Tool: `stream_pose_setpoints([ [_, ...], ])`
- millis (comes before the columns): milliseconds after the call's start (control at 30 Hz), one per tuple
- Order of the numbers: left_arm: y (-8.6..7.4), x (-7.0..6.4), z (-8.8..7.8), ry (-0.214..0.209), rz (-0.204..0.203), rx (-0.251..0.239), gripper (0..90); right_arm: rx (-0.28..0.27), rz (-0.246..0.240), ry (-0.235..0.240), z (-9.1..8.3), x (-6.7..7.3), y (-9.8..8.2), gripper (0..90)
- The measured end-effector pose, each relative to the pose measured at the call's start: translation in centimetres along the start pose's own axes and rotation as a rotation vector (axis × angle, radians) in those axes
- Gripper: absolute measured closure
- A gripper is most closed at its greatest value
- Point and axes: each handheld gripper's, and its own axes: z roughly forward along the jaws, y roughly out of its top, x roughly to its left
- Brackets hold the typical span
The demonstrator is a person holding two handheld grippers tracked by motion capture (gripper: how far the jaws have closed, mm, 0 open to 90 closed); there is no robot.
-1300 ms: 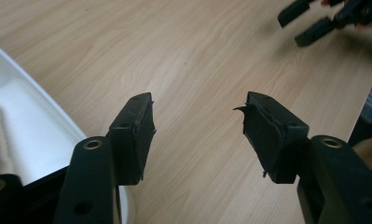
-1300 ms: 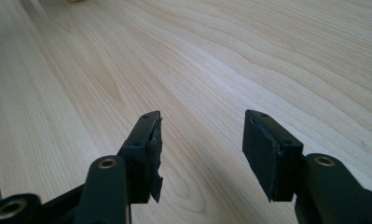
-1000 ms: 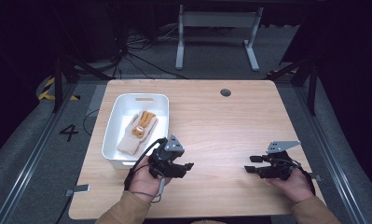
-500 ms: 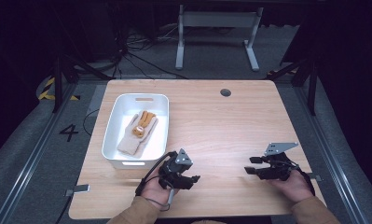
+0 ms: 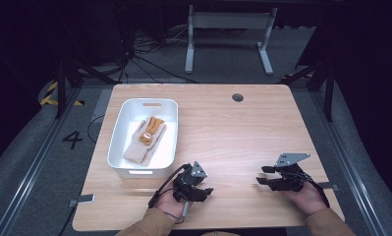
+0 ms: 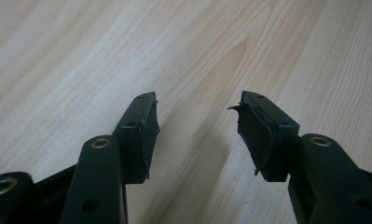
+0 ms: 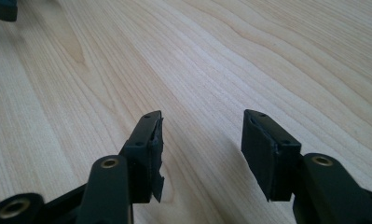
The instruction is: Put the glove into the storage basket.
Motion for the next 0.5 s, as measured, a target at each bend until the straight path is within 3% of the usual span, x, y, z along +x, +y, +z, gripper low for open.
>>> stream_pose_setpoints([
  [233, -0.16, 0.07, 0.5, 0.007, 0.024, 0.018, 47.2, -0.003, -0.002, -0.002, 0.06, 0.24, -0.24, 49.2],
  [400, -0.01, -0.09, 0.43, 0.013, 0.039, 0.004, 46.7, -0.009, -0.002, -0.004, -0.08, 0.3, -0.35, 48.6],
  [500, -0.15, 0.05, 0.31, 0.022, 0.034, 0.007, 46.2, -0.019, 0.002, -0.012, -0.19, 0.25, -0.31, 47.9],
])
